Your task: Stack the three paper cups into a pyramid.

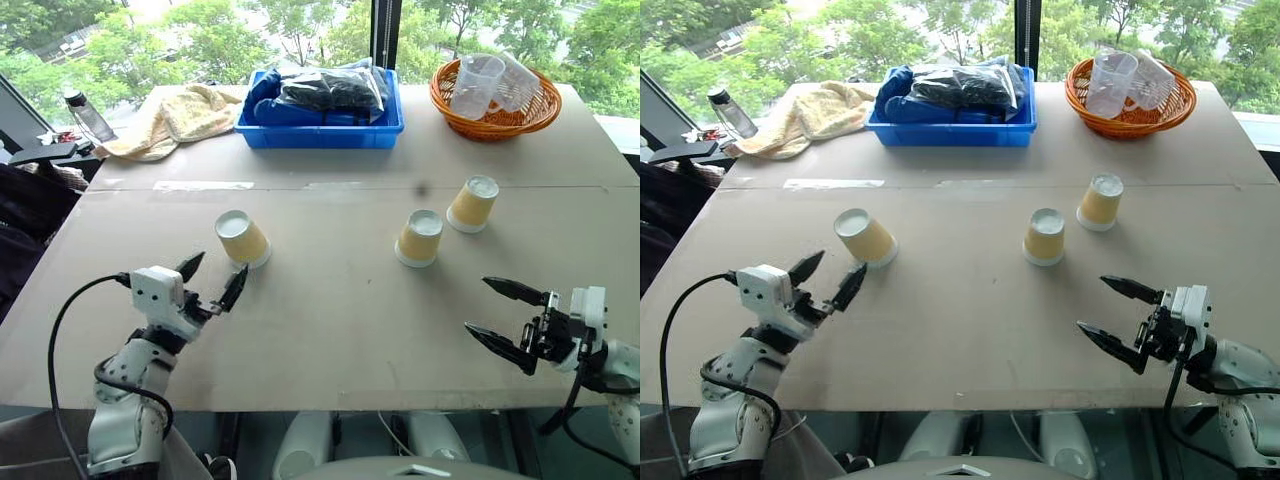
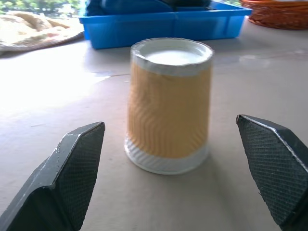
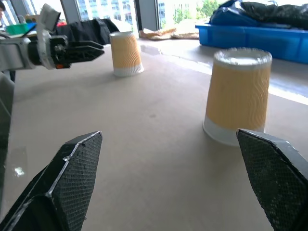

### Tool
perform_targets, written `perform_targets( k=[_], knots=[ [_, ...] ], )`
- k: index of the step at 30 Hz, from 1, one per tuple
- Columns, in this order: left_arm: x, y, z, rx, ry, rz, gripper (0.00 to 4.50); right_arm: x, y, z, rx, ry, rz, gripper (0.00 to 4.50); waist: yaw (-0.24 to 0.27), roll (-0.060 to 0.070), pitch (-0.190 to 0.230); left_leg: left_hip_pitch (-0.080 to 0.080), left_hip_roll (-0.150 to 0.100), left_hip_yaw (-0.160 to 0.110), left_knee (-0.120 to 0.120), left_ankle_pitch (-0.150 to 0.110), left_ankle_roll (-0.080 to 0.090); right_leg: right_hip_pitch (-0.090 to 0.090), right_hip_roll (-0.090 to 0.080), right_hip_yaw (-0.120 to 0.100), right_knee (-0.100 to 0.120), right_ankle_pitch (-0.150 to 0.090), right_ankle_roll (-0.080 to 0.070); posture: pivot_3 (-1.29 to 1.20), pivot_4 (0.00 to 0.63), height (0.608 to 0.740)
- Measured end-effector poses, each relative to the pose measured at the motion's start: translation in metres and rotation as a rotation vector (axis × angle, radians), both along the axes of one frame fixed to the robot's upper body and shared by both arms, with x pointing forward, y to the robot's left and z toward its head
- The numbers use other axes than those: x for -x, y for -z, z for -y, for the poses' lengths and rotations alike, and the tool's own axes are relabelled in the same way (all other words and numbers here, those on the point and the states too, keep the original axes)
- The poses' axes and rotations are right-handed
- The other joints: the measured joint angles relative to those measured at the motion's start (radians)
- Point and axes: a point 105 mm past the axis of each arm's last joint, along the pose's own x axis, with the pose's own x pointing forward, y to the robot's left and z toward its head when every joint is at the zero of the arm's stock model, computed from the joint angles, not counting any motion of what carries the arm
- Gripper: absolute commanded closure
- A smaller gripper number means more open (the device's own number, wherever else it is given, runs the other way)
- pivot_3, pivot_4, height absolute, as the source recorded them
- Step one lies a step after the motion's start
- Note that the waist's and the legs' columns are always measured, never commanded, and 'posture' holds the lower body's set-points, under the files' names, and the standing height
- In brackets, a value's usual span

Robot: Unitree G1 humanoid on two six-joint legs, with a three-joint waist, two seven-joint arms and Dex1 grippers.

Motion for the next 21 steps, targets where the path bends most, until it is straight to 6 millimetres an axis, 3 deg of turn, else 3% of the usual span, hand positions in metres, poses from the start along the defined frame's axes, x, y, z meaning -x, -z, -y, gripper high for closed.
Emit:
perform_targets(
  k=[3, 11, 21],
  knots=[
    [-0.010, -0.004, -0.004, -0.013, -0.029, 0.012, 0.00, -0.003, -0.014, -0.007, -0.019, -0.007, 0.036, 0.10, 0.003, -0.002, 0.000, -0.001, -0.001, 0.000, 0.000, 0.002, -0.003, 0.000, 0.000, 0.000, -0.001, 0.000, 0.000, 0.00, 0.150, 0.740],
    [-0.028, -0.008, 0.019, -0.069, 0.072, 0.025, 0.00, -0.005, -0.028, -0.015, -0.109, 0.032, 0.047, 0.10, 0.002, -0.003, 0.000, -0.001, 0.000, 0.000, 0.000, 0.002, -0.004, 0.000, 0.000, 0.000, 0.000, 0.000, 0.000, 0.00, 0.150, 0.740],
    [-0.038, -0.012, 0.019, -0.096, 0.092, 0.022, 0.00, -0.005, -0.028, -0.015, -0.105, 0.056, 0.035, 0.10, 0.000, -0.003, 0.000, -0.001, -0.001, 0.000, 0.000, 0.002, -0.003, 0.000, 0.000, 0.000, 0.000, 0.000, 0.000, 0.00, 0.150, 0.740]
  ],
)
